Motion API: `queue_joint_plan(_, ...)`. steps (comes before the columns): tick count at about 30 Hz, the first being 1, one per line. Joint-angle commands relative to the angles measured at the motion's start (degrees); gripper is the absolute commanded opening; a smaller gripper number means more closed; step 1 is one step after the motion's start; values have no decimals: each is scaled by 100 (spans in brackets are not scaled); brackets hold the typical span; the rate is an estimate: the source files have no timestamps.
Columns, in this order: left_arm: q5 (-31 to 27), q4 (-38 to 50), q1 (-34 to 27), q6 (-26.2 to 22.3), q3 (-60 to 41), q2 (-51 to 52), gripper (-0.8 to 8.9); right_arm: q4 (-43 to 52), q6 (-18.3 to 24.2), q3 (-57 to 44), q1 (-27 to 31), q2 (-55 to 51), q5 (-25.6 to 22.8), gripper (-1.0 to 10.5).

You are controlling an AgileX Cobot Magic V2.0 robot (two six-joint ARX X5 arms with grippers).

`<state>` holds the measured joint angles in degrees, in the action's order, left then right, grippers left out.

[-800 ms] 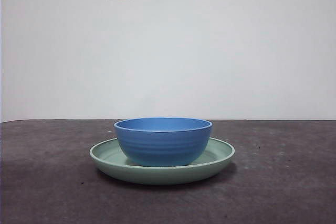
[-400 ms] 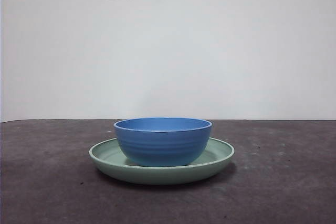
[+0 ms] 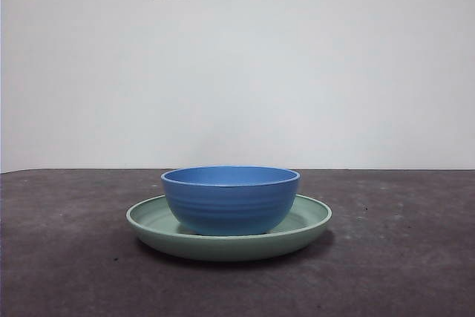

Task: Pick up the blue bowl, put it on the green plate, put it on desk

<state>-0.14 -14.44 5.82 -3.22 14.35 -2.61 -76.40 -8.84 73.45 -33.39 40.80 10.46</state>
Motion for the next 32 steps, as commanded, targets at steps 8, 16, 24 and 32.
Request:
queue_joint_plan(8,-33,286,-203,315,-1200,243,19,-164,37,48,-50,22,-2,31)
queue_joint_plan(16,-39,356,-289,400,-1366,243,19,-164,37,48,-50,22,-2,31)
queue_joint_plan(24,-37,358,-293,396,-1366,243,19,-164,37,48,-50,22,-2,31)
queue_joint_plan(32,-37,358,-291,396,-1366,243,19,-164,37,48,-50,22,-2,31)
